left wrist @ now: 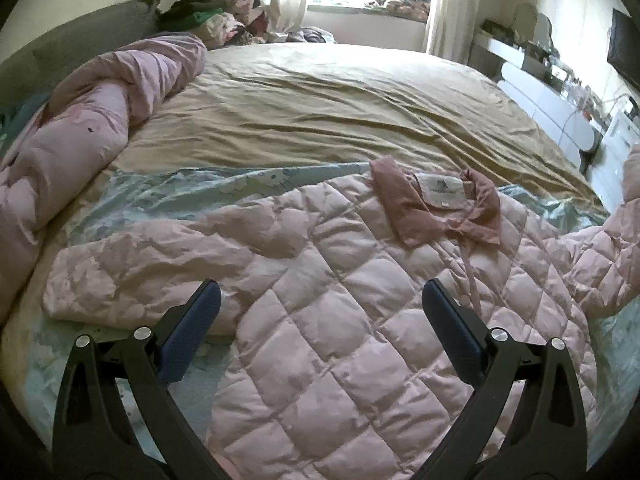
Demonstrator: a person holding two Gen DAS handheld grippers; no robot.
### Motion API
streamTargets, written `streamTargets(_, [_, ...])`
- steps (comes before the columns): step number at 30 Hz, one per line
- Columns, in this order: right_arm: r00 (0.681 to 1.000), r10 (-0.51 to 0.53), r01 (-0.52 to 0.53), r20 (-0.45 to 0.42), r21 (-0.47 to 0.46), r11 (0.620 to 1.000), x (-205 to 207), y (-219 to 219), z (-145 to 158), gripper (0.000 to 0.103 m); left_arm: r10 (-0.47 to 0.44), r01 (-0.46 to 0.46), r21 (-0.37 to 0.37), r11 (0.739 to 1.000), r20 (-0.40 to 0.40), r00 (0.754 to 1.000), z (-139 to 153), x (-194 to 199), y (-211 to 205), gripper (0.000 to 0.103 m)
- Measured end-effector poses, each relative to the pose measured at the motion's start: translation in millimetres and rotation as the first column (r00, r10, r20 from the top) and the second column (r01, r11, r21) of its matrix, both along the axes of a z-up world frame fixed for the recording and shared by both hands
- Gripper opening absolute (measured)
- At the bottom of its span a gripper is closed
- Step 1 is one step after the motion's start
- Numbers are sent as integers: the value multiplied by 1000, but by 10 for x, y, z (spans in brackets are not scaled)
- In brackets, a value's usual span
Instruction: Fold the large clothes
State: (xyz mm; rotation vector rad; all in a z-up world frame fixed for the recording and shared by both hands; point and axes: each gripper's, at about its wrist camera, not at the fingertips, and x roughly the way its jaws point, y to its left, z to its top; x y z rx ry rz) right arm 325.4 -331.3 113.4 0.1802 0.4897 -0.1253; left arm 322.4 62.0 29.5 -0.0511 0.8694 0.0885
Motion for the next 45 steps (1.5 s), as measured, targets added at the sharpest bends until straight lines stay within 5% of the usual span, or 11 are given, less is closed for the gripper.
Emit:
streamTargets(14, [973, 225, -227, -55, -31, 973, 182, 1274, -393, 15, 20, -21, -51, 998, -15, 1000, -89, -28, 349, 94])
streamTargets(25, [907, 351, -370, -233, -39, 928, 384, 2077, -1419, 16, 14, -25, -132, 991, -88, 996, -403, 18, 469, 94])
streamTargets(29, [884, 380, -381, -272, 52, 923, 345, 2107, -1722, 27, 17, -35, -162, 986, -111, 994, -499, 57, 491, 94])
streamTargets(32, [881, 386, -361, -273, 140, 922, 301, 2016, -1776, 47, 15, -38, -182, 983, -123, 992, -545, 90, 484, 94])
streamTargets(35, [890, 376, -321, -257, 233, 918, 250, 1839, -1746, 54, 13, -39, -198, 979, -130, 991, -573, 106, 475, 94])
streamTargets(40, [904, 376, -313, -204, 281, 907, 193, 1762, -1608, 53, 16, -50, -233, 971, -143, 990, -589, 140, 478, 94])
streamTargets(43, [880, 436, -388, -187, 247, 888, 144, 1908, -1521, 36, 22, -57, -238, 970, -144, 989, -573, 146, 500, 94])
streamTargets(45, [860, 476, -442, -184, 200, 875, 99, 2041, -1507, 34, 34, -64, -220, 973, -138, 990, -548, 151, 512, 94])
